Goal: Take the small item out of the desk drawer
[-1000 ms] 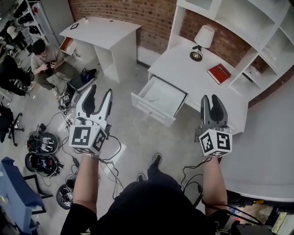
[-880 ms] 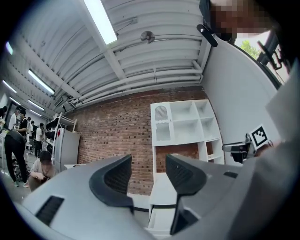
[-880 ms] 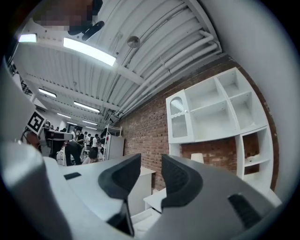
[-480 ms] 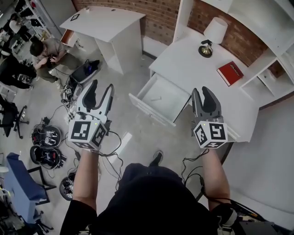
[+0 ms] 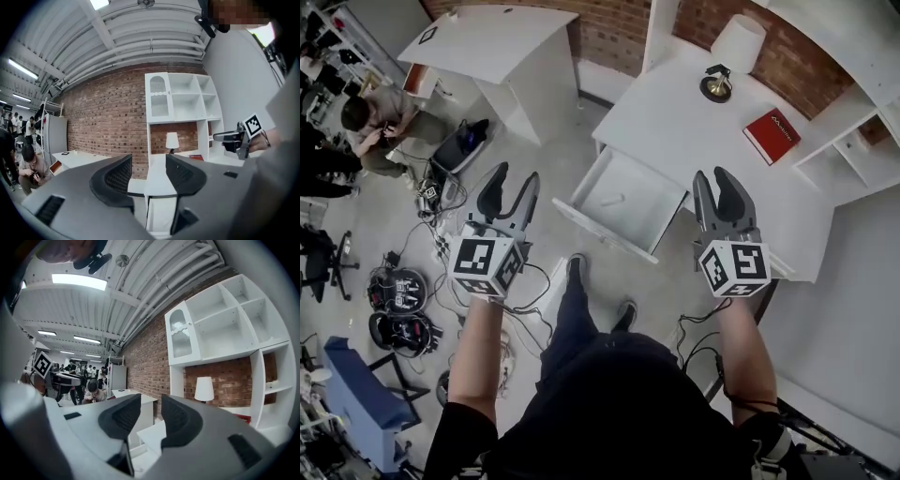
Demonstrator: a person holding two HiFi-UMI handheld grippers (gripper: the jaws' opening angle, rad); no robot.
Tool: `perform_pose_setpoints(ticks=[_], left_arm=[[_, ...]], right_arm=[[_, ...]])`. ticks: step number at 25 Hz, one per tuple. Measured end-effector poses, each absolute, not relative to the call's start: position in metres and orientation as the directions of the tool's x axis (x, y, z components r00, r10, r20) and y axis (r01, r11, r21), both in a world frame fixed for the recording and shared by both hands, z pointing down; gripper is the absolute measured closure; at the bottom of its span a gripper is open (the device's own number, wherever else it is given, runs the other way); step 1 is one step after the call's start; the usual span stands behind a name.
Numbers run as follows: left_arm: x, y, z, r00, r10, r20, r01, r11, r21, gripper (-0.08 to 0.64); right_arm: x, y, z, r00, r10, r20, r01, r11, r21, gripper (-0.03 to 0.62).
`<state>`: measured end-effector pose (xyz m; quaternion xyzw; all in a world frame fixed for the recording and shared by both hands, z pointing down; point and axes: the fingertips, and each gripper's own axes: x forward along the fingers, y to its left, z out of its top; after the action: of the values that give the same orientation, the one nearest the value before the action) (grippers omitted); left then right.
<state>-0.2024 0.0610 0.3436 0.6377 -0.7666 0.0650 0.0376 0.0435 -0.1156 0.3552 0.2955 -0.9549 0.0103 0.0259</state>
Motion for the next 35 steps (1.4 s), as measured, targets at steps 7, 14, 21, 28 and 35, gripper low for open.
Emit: perform_pose_setpoints(ticks=[7, 14, 21, 28, 35], left_arm=[[-0.229, -0.035, 0.387, 0.036, -0.974, 0.222, -0.996, -0.053, -0.071, 0.348], [-0.231, -0.102, 0.47, 0.292, -0.874, 0.389, -0.938, -0.342, -0.065, 0.348], [-0.197, -0.119, 0.604, 0.44, -0.639, 0.631, -0.822, -0.569, -0.003, 0.348], [-0.173, -0.124, 0.718, 0.406, -0.4, 0.822, -0.756, -0.652, 0.056, 0.348], [-0.147, -0.126, 0.791, 0.363, -0.215, 0.907, -0.711, -0.693, 0.121, 0.348]], right_arm=[[0.049, -0.157, 0.365, -0.683, -0.724, 0.095, -0.727, 0.686, 0.003, 0.465], [0.046, -0.175, 0.384, -0.508, -0.846, 0.16, -0.858, 0.513, -0.011, 0.466], [0.069, -0.178, 0.406, -0.369, -0.902, 0.225, -0.927, 0.375, -0.019, 0.47], [0.103, -0.191, 0.443, -0.338, -0.901, 0.274, -0.941, 0.329, -0.079, 0.474], [0.134, -0.197, 0.487, -0.298, -0.894, 0.335, -0.955, 0.275, -0.116, 0.48]])
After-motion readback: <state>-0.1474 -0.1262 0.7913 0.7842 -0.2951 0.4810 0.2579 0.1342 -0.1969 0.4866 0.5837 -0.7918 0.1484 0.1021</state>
